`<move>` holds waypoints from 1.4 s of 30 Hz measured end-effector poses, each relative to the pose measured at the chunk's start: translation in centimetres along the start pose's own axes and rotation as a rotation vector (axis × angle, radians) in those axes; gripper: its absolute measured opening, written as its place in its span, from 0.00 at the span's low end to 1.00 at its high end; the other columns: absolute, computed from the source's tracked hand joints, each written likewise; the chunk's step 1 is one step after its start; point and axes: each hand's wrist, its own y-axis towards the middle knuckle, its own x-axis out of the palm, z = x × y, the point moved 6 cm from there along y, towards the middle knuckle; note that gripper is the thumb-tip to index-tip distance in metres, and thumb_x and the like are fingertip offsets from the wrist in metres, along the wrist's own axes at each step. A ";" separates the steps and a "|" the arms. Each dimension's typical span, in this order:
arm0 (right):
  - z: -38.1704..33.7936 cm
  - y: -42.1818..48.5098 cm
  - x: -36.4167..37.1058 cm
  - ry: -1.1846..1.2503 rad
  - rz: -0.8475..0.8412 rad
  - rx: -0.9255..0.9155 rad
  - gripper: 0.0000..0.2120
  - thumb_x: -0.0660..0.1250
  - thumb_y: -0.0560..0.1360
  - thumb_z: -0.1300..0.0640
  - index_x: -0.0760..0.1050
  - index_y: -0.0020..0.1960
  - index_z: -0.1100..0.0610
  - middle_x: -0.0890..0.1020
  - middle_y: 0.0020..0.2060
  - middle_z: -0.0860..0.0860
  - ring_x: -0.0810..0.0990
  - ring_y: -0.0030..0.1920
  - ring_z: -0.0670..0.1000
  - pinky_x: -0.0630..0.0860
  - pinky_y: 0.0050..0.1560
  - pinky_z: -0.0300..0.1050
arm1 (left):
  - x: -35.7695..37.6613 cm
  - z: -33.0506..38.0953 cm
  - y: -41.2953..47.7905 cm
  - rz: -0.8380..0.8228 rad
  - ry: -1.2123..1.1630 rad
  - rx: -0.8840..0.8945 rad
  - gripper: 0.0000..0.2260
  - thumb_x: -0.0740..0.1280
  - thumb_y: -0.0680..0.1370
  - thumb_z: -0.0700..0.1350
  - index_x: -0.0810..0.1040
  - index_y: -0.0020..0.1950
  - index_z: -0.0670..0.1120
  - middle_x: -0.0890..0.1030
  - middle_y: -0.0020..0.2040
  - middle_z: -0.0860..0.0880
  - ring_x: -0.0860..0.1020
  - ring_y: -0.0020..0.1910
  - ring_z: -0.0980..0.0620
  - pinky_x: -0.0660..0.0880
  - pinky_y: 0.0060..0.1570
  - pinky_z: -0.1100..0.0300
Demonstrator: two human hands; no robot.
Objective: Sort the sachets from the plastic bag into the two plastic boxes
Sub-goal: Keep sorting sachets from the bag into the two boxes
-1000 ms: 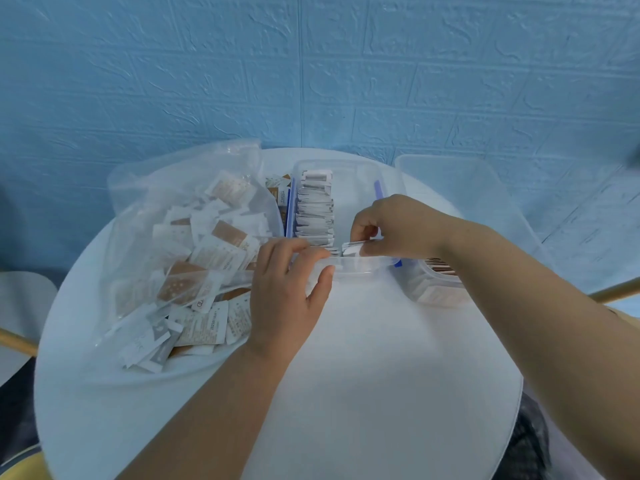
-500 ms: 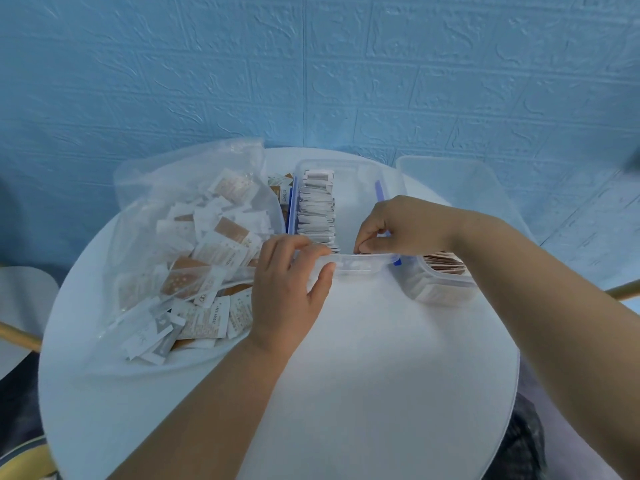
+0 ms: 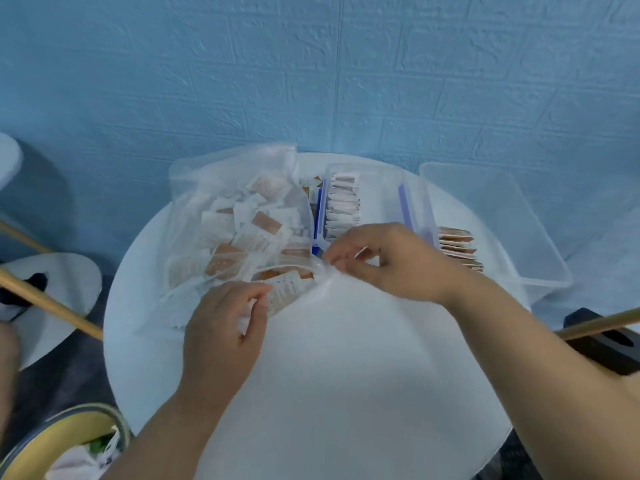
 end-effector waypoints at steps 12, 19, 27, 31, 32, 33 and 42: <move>0.2 0.6 10.6 -0.333 -0.089 -0.019 0.18 0.61 0.77 0.55 0.73 0.65 0.58 0.72 0.67 0.54 0.71 0.66 0.55 0.67 0.65 0.47 | 1.0 -4.4 -2.3 -0.328 0.400 0.060 0.20 0.54 0.76 0.51 0.79 0.59 0.44 0.80 0.59 0.48 0.77 0.57 0.47 0.63 0.59 0.59; 0.5 1.1 10.3 -0.282 -0.018 0.106 0.18 0.67 0.74 0.52 0.74 0.64 0.54 0.75 0.64 0.48 0.73 0.61 0.50 0.67 0.61 0.40 | 1.1 -4.2 -0.6 -0.328 0.356 0.075 0.19 0.58 0.72 0.57 0.82 0.52 0.49 0.81 0.52 0.54 0.77 0.52 0.51 0.74 0.49 0.54; 0.7 2.4 10.6 -0.311 -0.054 0.122 0.28 0.74 0.66 0.49 0.73 0.65 0.51 0.74 0.64 0.47 0.69 0.65 0.51 0.62 0.65 0.40 | 0.8 -4.5 0.9 -0.344 0.278 0.134 0.16 0.62 0.71 0.55 0.83 0.49 0.49 0.84 0.46 0.53 0.80 0.45 0.48 0.77 0.43 0.54; 0.5 2.8 10.6 -0.298 -0.082 0.134 0.29 0.74 0.66 0.49 0.71 0.66 0.46 0.73 0.65 0.46 0.66 0.67 0.50 0.63 0.67 0.43 | -1.1 -4.3 0.9 -0.131 0.147 0.011 0.17 0.56 0.76 0.53 0.82 0.52 0.48 0.84 0.44 0.52 0.80 0.40 0.52 0.74 0.39 0.63; 0.5 2.9 10.6 -0.286 -0.085 0.143 0.30 0.75 0.65 0.49 0.71 0.66 0.45 0.73 0.64 0.46 0.66 0.66 0.50 0.63 0.67 0.43 | -1.4 -4.3 1.0 -0.099 0.105 -0.029 0.18 0.56 0.77 0.54 0.82 0.53 0.48 0.84 0.44 0.52 0.80 0.39 0.53 0.73 0.37 0.64; 0.5 2.9 10.5 -0.280 -0.087 0.154 0.31 0.75 0.65 0.49 0.71 0.65 0.45 0.73 0.64 0.46 0.66 0.66 0.50 0.63 0.66 0.43 | -1.6 -4.2 1.0 -0.072 0.068 -0.057 0.18 0.55 0.77 0.54 0.81 0.54 0.47 0.83 0.43 0.52 0.79 0.38 0.53 0.74 0.36 0.63; -1.1 2.4 9.5 -0.380 -0.011 0.056 0.22 0.75 0.66 0.51 0.76 0.58 0.52 0.76 0.57 0.47 0.69 0.59 0.51 0.62 0.58 0.37 | -1.5 -3.7 0.7 0.018 -0.002 -0.133 0.21 0.51 0.78 0.56 0.74 0.54 0.42 0.82 0.38 0.46 0.79 0.33 0.49 0.75 0.27 0.58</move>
